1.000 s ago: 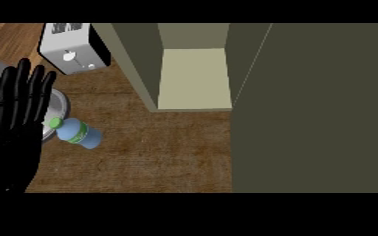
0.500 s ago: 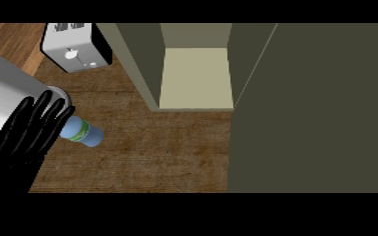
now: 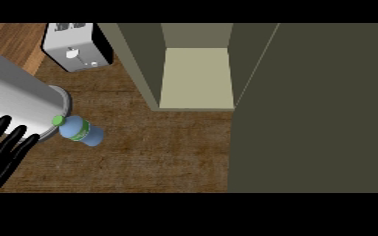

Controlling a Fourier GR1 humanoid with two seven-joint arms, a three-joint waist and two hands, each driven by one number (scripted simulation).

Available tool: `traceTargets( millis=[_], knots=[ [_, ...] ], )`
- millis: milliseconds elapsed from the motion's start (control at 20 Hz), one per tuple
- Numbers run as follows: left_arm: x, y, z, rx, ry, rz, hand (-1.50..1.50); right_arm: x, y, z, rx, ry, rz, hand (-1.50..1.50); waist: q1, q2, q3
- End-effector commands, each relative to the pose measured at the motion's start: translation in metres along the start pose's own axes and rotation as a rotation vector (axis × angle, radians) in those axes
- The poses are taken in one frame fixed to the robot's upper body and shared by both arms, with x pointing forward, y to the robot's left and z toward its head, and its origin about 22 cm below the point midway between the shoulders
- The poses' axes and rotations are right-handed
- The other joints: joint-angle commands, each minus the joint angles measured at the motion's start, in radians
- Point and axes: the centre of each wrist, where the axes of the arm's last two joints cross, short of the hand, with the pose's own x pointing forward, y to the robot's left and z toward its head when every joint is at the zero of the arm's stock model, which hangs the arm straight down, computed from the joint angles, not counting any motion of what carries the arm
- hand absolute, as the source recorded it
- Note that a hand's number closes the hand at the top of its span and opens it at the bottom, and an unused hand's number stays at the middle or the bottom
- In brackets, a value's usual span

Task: Pick up the bottled water, place it into the cabinet and close the cabinet

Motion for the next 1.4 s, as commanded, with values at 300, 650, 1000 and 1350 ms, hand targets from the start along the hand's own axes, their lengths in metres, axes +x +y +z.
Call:
traceTargets(
  millis=[300,650,1000,1350],
  knots=[
    [0.039,-0.013,0.023,-0.036,-0.014,0.019,-1.5,0.03,-0.001,0.021,0.027,-0.031,-0.081,-1.5,0.001,-0.004,0.001],
    [0.031,-0.017,0.032,-0.011,0.003,0.035,-1.5,0.034,0.006,0.027,0.022,-0.029,-0.093,-1.5,0.003,-0.004,0.0],
    [0.031,-0.012,0.044,0.073,0.0,0.002,-1.5,0.031,-0.001,0.035,0.035,-0.032,-0.1,-1.5,0.003,-0.006,0.0],
    [0.019,0.038,0.034,0.205,-0.024,-0.035,-1.5,0.04,-0.007,0.033,0.037,-0.051,-0.109,-1.5,-0.016,0.001,-0.001]
  ],
)
